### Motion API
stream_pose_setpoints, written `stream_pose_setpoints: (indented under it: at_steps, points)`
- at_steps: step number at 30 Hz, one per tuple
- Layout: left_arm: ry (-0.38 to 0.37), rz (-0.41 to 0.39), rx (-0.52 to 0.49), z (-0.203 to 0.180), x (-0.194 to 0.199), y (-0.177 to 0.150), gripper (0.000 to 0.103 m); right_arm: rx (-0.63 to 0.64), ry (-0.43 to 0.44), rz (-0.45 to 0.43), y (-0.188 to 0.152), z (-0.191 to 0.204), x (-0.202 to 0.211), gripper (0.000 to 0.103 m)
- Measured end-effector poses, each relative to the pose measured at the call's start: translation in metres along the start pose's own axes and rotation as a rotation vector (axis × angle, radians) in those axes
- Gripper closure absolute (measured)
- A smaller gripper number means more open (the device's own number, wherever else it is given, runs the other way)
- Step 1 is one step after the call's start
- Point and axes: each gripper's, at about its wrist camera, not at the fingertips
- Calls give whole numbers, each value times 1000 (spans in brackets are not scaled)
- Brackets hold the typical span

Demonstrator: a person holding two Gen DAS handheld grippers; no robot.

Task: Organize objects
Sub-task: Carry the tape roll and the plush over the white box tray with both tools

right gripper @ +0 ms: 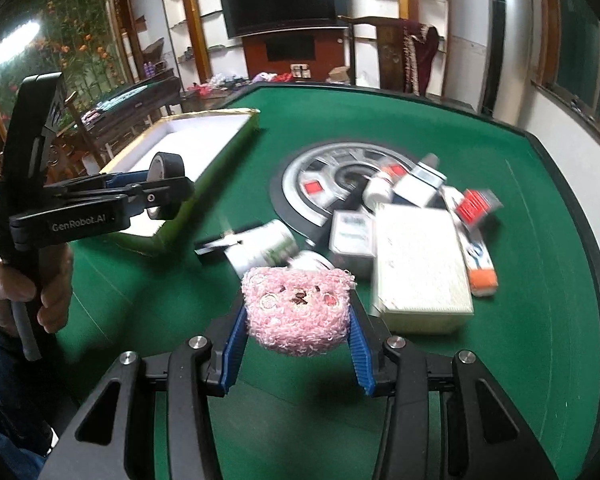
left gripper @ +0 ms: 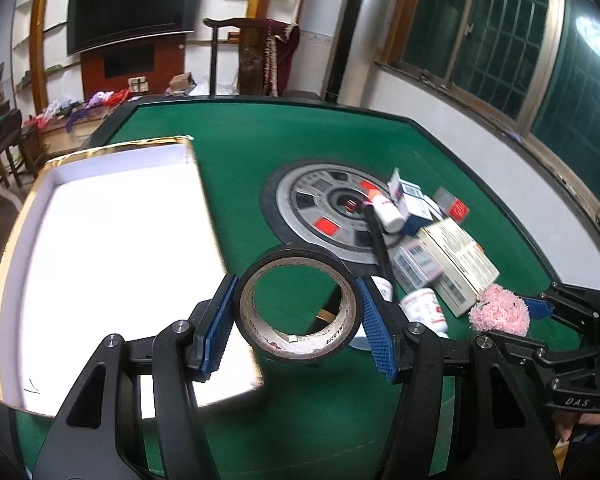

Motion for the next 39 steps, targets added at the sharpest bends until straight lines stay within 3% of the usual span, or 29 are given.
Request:
stream_pose_setpoints:
  at_steps: [24, 32, 39]
  points:
    - [171, -57, 152, 106, 32, 16, 44, 126, 98, -8, 85, 104, -47, 57]
    - [191, -47, 194, 137, 37, 23, 43, 146, 107, 35, 121, 133, -83, 57]
    - [197, 13, 234, 176, 38, 48, 43, 114, 116, 75, 164, 150, -119, 57]
Point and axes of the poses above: each gripper's, at about its wrist camera, not at the fingertips, and x roughly against the way its jaws point, z to its left, y to its top, and after that the axes turned 11 degrees about -y, right-handed
